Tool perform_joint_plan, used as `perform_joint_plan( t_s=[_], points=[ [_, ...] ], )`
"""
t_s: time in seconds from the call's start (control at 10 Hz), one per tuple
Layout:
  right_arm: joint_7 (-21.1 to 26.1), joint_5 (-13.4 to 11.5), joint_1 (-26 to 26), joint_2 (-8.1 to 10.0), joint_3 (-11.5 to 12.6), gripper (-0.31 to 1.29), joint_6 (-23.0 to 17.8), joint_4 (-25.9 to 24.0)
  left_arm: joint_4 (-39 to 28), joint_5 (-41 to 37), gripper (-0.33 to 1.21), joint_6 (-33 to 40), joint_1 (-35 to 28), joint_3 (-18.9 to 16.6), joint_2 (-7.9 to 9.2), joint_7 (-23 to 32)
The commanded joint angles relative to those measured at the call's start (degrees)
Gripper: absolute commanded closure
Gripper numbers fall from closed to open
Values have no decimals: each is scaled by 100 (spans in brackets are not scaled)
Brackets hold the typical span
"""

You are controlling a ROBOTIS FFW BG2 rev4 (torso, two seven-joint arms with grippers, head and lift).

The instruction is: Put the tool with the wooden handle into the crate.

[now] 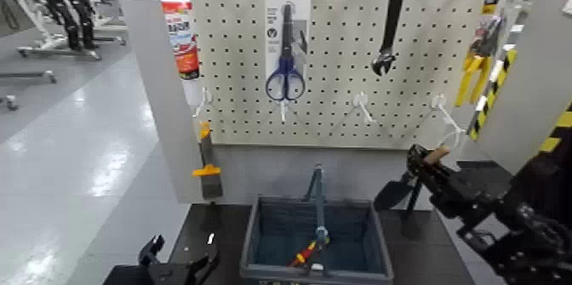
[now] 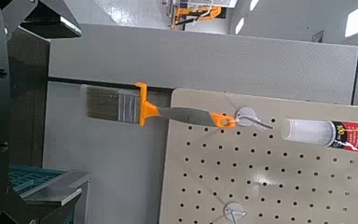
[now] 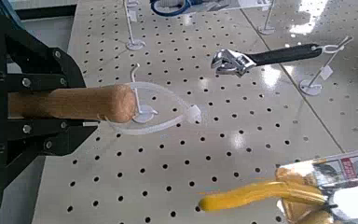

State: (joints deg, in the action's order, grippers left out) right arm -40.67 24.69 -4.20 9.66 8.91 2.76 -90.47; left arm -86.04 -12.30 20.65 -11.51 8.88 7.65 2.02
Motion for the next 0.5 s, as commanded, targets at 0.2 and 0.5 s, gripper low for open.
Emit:
perform_joint_plan(
  t_s=[0.2,0.5],
  points=[
    [7,431,-63,-272,-338,122,-399,671,0,0,11,10,-9,-9,0,0],
    [121,853,-160,-325,-707,122,-452,1260,-9,0,11,10,-18,-9,0,0]
  ],
)
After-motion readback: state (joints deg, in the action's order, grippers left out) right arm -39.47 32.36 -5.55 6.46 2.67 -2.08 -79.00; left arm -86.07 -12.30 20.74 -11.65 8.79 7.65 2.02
